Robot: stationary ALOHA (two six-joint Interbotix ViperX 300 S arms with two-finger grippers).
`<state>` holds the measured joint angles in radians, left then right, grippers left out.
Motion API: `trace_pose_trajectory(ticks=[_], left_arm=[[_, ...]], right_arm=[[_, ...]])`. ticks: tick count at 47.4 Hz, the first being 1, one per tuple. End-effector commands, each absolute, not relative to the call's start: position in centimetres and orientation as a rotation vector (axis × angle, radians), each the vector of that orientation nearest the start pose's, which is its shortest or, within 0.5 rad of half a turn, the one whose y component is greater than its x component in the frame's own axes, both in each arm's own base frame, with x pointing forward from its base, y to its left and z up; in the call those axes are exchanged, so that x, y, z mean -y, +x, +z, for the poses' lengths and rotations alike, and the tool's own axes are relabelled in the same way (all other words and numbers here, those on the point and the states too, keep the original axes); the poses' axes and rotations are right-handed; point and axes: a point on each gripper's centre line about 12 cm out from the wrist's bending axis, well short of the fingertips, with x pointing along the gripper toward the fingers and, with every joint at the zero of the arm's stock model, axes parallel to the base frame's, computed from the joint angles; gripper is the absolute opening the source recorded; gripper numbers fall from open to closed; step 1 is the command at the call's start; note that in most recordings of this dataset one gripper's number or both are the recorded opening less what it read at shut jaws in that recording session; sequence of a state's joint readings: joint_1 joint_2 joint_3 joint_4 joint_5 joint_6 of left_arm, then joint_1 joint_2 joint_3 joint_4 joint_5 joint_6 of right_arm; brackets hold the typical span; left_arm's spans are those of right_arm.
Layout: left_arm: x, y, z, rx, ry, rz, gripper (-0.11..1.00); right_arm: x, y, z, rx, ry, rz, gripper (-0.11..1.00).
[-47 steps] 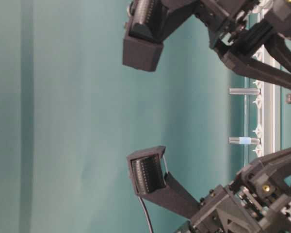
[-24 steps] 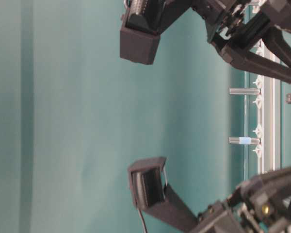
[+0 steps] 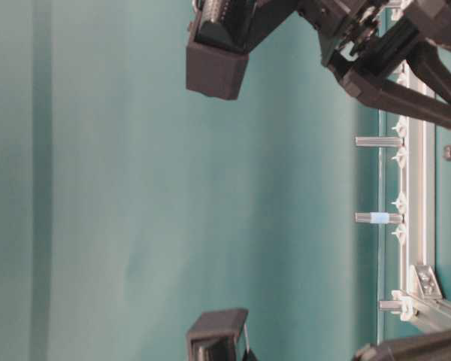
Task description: Insert the wire through the string loop located in the center.
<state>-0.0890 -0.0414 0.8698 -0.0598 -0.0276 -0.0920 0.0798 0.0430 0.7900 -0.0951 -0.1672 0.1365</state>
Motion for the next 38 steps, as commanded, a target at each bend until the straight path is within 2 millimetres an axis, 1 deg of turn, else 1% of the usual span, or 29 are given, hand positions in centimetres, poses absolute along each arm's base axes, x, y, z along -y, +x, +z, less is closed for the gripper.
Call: trace_pose_trajectory(ticks=[1,17,38], left_arm=[[3.0,32.7,13.4,-0.772,-0.125,-0.022,0.19],[3.2,30.9,13.6,-0.776,-0.138,-0.025,0.19],[3.3,28.5,13.6,-0.840,-0.160,-0.020,0.19]], right_arm=[[-3.2,36.8,14.3,-0.627,0.023,0.080,0.84],[-3.2,36.8,14.3,-0.627,0.023,0.080,0.84],[-3.2,36.8,14.4,-0.624,0.023,0.081,0.84]])
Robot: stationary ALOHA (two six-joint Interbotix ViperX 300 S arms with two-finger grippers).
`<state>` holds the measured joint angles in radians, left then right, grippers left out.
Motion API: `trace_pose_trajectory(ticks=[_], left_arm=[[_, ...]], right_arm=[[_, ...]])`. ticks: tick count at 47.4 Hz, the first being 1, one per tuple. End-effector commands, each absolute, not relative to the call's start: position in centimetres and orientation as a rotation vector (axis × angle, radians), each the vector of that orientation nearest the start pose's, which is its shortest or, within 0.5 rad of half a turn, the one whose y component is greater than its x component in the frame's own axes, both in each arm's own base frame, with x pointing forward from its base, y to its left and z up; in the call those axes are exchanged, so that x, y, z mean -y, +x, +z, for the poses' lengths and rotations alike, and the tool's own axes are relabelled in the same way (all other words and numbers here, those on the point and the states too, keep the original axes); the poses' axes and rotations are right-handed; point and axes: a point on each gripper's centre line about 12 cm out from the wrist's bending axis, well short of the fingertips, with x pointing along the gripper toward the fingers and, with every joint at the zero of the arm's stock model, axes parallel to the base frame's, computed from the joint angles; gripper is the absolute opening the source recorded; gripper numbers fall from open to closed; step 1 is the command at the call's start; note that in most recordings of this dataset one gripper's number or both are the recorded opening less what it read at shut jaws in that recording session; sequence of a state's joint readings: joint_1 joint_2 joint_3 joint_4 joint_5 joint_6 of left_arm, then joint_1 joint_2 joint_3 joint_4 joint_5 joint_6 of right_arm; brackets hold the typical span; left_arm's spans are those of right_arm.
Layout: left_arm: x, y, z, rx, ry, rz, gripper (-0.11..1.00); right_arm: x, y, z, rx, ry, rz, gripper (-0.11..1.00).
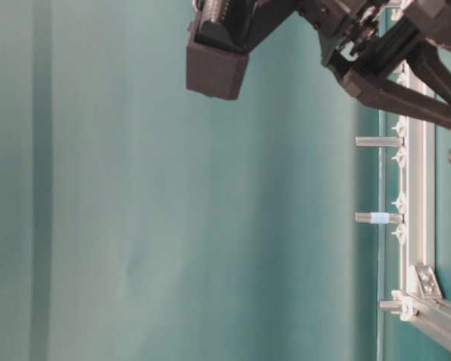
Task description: Insert the wire through the string loop located in the center.
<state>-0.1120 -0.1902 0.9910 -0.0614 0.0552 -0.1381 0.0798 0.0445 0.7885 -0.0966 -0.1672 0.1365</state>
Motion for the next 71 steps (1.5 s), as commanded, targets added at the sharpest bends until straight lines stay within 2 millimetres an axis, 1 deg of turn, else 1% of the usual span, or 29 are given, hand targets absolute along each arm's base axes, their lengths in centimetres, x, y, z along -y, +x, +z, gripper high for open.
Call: trace_pose_trajectory(ticks=[1,15,22,37,45,50,71], left_arm=[[3.3,28.4,13.6,-0.843,-0.163,-0.019,0.19],[3.4,26.7,13.9,-0.845,-0.184,-0.016,0.19],[3.3,26.2,13.9,-0.858,-0.183,-0.016,0.19],[3.5,26.2,13.3,-0.883,-0.178,-0.018,0.19],[4.1,25.9,12.0,-0.934,-0.164,-0.033,0.19],[4.4,26.1,11.5,-0.955,-0.159,-0.038,0.19],[4.5,26.1,11.9,-0.969,-0.155,-0.042,0.19]], right_arm=[[-3.2,36.8,14.3,-0.625,0.022,0.082,0.84],[-3.2,36.8,14.3,-0.627,0.022,0.082,0.84],[-3.2,36.8,14.4,-0.624,0.022,0.082,0.84],[-3.2,36.8,14.4,-0.624,0.023,0.081,0.84],[-3.2,36.8,14.4,-0.624,0.022,0.082,0.84],[-3.2,36.8,14.4,-0.624,0.022,0.082,0.84],[-3.2,36.8,14.4,-0.624,0.023,0.081,0.84]])
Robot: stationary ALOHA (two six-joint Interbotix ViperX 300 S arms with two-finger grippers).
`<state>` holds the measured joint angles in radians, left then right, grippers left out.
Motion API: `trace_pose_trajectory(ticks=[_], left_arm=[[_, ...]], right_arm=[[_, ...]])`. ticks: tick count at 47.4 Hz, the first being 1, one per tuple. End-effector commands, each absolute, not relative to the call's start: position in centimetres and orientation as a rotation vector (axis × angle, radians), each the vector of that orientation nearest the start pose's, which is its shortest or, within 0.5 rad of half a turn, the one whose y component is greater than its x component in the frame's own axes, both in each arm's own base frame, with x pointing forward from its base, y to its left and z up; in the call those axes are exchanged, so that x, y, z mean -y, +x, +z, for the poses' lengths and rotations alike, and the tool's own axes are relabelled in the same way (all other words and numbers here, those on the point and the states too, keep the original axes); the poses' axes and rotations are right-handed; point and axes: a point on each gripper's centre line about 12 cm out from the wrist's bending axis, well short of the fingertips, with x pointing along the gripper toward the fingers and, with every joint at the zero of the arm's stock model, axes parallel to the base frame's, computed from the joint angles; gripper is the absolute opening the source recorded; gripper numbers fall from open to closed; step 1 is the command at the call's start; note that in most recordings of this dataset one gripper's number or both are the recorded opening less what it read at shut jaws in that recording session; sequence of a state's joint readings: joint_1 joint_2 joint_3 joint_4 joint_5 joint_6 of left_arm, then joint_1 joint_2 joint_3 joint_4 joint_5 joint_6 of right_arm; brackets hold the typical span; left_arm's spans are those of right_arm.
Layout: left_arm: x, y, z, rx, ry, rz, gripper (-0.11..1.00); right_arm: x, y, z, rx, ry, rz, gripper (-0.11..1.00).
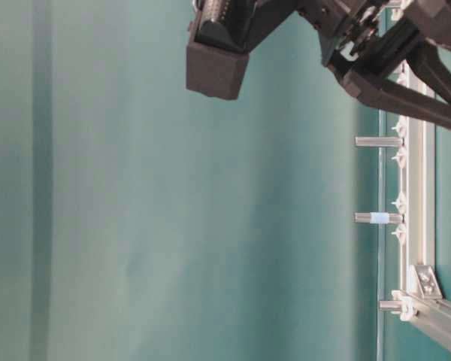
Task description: Insert the wire through the string loop located in the center.
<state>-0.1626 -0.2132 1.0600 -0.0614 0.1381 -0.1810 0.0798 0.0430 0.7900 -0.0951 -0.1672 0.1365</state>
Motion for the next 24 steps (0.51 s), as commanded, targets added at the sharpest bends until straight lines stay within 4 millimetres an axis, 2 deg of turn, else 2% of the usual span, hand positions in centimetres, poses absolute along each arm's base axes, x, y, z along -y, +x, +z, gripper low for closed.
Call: trace_pose_trajectory(ticks=[1,5,12,14,19,24], left_arm=[[4.52,26.12,11.89,-0.972,-0.155,-0.042,0.19],[4.55,26.17,11.98,-0.983,-0.154,-0.041,0.22],[4.55,26.43,12.24,-0.987,-0.147,-0.044,0.65],[4.56,26.47,12.28,-0.985,-0.146,-0.045,0.72],[4.57,26.52,12.33,-0.984,-0.145,-0.045,0.61],[4.61,26.53,12.34,-0.982,-0.144,-0.047,0.61]], right_arm=[[-3.19,36.80,14.38,-0.624,0.024,0.080,0.84],[-3.25,36.79,14.38,-0.624,0.022,0.082,0.84],[-3.19,36.80,14.38,-0.624,0.023,0.081,0.84],[-3.19,36.80,14.38,-0.624,0.024,0.080,0.84],[-3.25,36.79,14.38,-0.624,0.022,0.082,0.84],[-3.24,36.77,14.59,-0.619,0.022,0.082,0.84]])
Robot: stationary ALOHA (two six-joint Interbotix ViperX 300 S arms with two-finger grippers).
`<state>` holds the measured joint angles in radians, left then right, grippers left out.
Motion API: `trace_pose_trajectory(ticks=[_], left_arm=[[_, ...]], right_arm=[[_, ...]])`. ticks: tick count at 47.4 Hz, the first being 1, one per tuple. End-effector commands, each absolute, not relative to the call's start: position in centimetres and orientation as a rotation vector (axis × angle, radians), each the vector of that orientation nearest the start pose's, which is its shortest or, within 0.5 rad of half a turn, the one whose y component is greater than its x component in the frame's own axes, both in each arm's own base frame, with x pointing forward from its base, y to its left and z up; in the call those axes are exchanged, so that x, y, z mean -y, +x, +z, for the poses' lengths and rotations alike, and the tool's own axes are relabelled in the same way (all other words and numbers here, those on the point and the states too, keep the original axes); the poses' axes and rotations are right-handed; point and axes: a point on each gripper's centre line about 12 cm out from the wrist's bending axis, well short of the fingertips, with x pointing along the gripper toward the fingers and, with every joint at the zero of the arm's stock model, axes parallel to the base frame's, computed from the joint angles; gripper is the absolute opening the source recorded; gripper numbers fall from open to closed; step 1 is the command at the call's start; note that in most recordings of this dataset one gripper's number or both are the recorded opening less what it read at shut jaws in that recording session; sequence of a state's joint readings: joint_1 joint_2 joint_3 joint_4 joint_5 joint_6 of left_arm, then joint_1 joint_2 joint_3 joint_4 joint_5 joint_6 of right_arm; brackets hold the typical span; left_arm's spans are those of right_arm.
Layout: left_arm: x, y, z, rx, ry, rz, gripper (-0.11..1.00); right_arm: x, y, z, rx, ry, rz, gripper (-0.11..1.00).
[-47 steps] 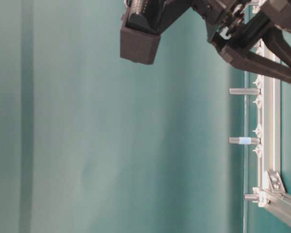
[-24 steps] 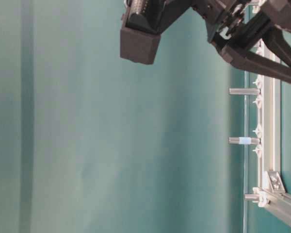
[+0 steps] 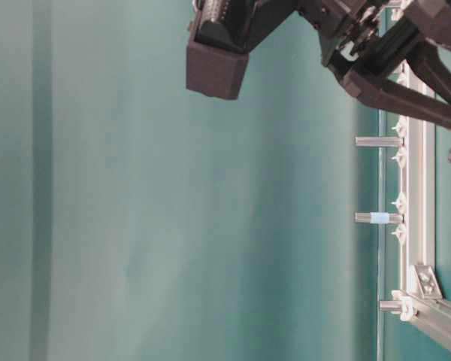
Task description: Insert the wire through the string loop located in the center.
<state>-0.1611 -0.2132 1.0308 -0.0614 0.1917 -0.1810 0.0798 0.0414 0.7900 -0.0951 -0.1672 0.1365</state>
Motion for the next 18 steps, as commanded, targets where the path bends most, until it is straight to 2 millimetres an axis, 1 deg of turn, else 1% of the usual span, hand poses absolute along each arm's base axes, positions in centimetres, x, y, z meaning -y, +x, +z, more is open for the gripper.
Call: trace_pose_trajectory(ticks=[1,7,18], left_arm=[[4.6,26.5,12.4,-0.982,-0.144,-0.047,0.61],[4.5,26.6,13.1,-0.953,-0.139,-0.053,0.61],[4.1,26.3,15.7,-0.854,-0.132,-0.065,0.61]], right_arm=[[-3.2,36.8,14.7,-0.616,0.022,0.082,0.84],[-3.2,36.7,15.3,-0.599,0.022,0.084,0.84],[-3.2,36.1,16.6,-0.593,0.020,0.080,0.84]])
